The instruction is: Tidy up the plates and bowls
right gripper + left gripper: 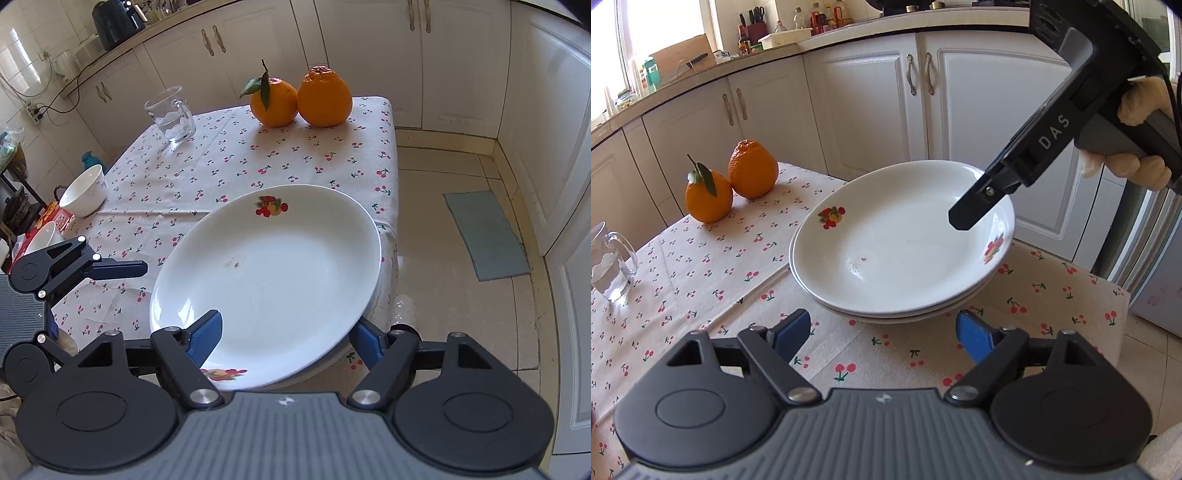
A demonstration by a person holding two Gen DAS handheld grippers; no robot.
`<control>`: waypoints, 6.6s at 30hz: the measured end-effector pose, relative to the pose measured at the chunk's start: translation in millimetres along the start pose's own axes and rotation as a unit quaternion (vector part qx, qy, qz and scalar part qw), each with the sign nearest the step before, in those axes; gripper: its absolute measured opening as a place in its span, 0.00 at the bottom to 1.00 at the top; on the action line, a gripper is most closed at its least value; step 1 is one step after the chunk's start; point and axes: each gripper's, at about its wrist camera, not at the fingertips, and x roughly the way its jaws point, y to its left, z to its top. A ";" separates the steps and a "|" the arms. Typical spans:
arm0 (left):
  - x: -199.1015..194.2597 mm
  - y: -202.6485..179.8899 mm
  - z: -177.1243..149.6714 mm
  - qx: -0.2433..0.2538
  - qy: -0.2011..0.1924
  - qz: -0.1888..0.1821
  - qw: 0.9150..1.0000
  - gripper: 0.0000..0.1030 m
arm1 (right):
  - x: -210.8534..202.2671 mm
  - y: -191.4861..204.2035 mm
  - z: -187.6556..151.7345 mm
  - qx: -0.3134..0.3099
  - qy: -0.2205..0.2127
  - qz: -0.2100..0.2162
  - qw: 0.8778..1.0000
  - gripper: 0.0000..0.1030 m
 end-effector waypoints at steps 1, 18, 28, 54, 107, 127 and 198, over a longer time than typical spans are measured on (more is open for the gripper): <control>-1.4 0.1 -0.8 -0.001 -0.001 0.000 1.000 0.84 | 0.0 0.7 -0.3 0.000 0.000 -0.002 1.000 0.78; -34.5 -2.9 -12.0 -0.007 -0.023 0.016 1.000 0.84 | -14.2 20.0 -20.6 -0.019 -0.029 -0.020 0.999 0.91; -94.2 1.3 -36.5 -0.049 -0.056 0.055 0.996 0.86 | -47.8 103.0 -39.9 -0.138 -0.119 -0.082 0.980 1.00; -241.2 63.6 -179.4 -0.124 -0.014 0.195 0.973 0.92 | 15.2 295.2 -45.7 -0.277 -0.104 0.074 0.952 1.00; -212.5 93.4 -201.6 -0.152 -0.001 0.134 0.979 0.78 | 87.7 351.8 -25.4 -0.266 0.020 0.217 0.939 0.68; -155.5 71.4 -147.4 -0.092 -0.023 0.058 0.994 0.78 | 54.3 269.9 -31.6 -0.201 -0.014 0.148 0.968 0.68; -199.5 223.3 -174.8 -0.208 -0.016 0.196 0.958 0.95 | 93.0 383.4 -12.6 -0.304 -0.098 0.052 0.946 1.00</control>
